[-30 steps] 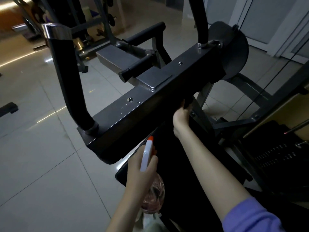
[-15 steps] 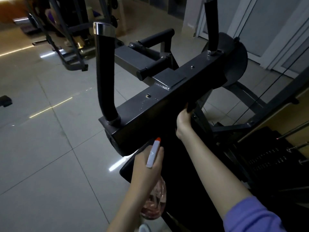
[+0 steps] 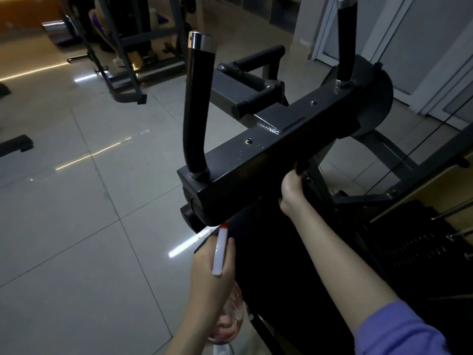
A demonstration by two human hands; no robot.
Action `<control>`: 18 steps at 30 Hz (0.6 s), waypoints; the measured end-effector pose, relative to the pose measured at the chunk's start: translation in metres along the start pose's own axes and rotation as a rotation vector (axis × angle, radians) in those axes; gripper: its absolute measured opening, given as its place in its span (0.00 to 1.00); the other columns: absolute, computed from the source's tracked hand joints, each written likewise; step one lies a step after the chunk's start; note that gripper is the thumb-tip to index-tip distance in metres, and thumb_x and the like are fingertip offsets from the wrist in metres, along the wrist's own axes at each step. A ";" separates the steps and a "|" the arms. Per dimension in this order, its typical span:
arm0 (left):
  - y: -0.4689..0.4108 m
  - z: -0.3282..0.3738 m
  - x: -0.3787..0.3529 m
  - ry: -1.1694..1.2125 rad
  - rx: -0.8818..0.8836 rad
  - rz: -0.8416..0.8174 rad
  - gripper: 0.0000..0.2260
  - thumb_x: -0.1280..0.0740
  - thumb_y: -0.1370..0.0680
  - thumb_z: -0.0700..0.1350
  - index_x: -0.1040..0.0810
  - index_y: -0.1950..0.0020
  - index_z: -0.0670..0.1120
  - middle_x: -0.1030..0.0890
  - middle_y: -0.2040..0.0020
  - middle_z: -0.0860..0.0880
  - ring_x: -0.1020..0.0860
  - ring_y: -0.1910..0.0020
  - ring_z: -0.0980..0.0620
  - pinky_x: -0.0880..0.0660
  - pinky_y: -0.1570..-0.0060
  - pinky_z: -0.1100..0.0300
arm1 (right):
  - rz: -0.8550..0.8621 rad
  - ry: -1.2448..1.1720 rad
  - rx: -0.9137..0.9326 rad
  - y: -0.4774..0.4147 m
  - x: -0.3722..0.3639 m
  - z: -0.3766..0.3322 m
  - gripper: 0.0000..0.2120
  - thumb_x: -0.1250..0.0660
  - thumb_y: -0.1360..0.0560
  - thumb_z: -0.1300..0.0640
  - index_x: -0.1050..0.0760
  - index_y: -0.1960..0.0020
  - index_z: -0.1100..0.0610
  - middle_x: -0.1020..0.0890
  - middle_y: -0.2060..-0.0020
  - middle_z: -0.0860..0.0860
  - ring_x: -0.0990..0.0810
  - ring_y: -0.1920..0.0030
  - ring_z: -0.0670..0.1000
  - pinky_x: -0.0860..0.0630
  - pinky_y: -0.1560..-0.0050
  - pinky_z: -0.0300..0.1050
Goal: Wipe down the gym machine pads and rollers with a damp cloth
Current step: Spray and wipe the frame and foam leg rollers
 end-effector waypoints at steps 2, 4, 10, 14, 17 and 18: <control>0.003 -0.002 0.004 -0.005 -0.018 0.007 0.10 0.40 0.20 0.44 0.30 0.60 0.55 0.28 0.71 0.49 0.28 0.68 0.52 0.35 0.71 0.67 | 0.028 -0.001 0.013 0.006 0.005 -0.007 0.30 0.45 0.23 0.38 0.39 0.26 0.52 0.27 0.35 0.53 0.25 0.38 0.58 0.28 0.37 0.59; 0.004 -0.004 0.010 0.010 -0.024 0.012 0.09 0.41 0.23 0.47 0.27 0.61 0.49 0.29 0.71 0.52 0.28 0.70 0.54 0.36 0.72 0.68 | 0.080 -0.072 0.061 0.002 0.009 -0.017 0.27 0.46 0.21 0.42 0.38 0.27 0.56 0.28 0.34 0.55 0.26 0.37 0.58 0.28 0.37 0.57; 0.010 -0.004 0.028 -0.025 -0.059 0.059 0.07 0.41 0.23 0.46 0.29 0.61 0.53 0.29 0.70 0.57 0.27 0.69 0.60 0.35 0.70 0.74 | 0.232 -0.130 0.099 0.031 -0.027 0.000 0.27 0.46 0.19 0.46 0.46 0.23 0.52 0.35 0.28 0.54 0.30 0.33 0.56 0.34 0.31 0.51; 0.012 -0.006 0.032 -0.029 -0.060 0.071 0.08 0.40 0.22 0.45 0.29 0.61 0.53 0.31 0.71 0.58 0.27 0.69 0.62 0.35 0.69 0.74 | 0.203 -0.087 0.163 0.067 -0.037 0.041 0.25 0.48 0.17 0.55 0.50 0.23 0.57 0.38 0.27 0.58 0.34 0.30 0.57 0.39 0.32 0.43; 0.013 -0.009 0.033 -0.041 -0.042 0.079 0.09 0.40 0.23 0.45 0.30 0.62 0.53 0.30 0.71 0.58 0.28 0.70 0.61 0.36 0.70 0.73 | 0.141 -0.060 0.150 0.083 -0.039 0.053 0.24 0.49 0.17 0.55 0.49 0.23 0.58 0.37 0.28 0.59 0.34 0.30 0.57 0.40 0.30 0.45; 0.014 -0.009 0.034 -0.037 -0.043 0.075 0.09 0.40 0.22 0.45 0.30 0.62 0.54 0.30 0.71 0.58 0.28 0.70 0.62 0.35 0.70 0.73 | 0.126 -0.065 0.128 0.079 -0.038 0.051 0.24 0.49 0.17 0.53 0.49 0.23 0.57 0.37 0.28 0.59 0.34 0.30 0.57 0.40 0.29 0.49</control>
Point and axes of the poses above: each hand's wrist, its own y-axis away from the middle knuckle, its own x-axis out of the back of the hand, z = x × y, the point moved 1 cm from there along -y, towards the middle knuckle
